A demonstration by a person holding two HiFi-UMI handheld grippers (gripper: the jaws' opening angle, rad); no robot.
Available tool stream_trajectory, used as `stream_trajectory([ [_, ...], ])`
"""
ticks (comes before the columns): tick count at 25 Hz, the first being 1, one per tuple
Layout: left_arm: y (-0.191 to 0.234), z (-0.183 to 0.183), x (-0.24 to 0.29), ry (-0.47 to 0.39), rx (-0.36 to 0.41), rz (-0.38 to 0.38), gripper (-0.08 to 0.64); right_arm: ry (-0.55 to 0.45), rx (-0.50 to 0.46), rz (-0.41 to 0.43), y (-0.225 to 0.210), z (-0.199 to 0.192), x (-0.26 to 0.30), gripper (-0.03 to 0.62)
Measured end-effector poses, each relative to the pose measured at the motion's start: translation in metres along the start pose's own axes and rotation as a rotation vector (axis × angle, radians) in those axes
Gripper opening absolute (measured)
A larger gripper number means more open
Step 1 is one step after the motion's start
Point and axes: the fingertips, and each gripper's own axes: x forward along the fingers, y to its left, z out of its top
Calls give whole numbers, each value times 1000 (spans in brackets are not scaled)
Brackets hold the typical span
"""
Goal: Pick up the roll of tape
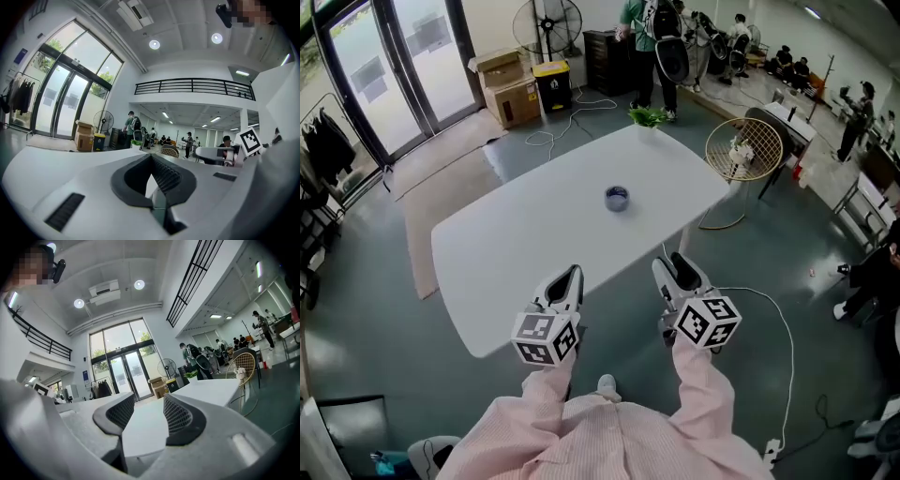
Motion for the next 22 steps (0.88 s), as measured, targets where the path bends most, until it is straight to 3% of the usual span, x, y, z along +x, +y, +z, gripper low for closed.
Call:
stream_trajectory([
  [15,33,-5,66,56,-15,-34,0,20,72,-42,-39,-5,61,178],
  [22,54,-7,104,81,-46,-13,0,62,119,-36,-67,-6,103,178],
])
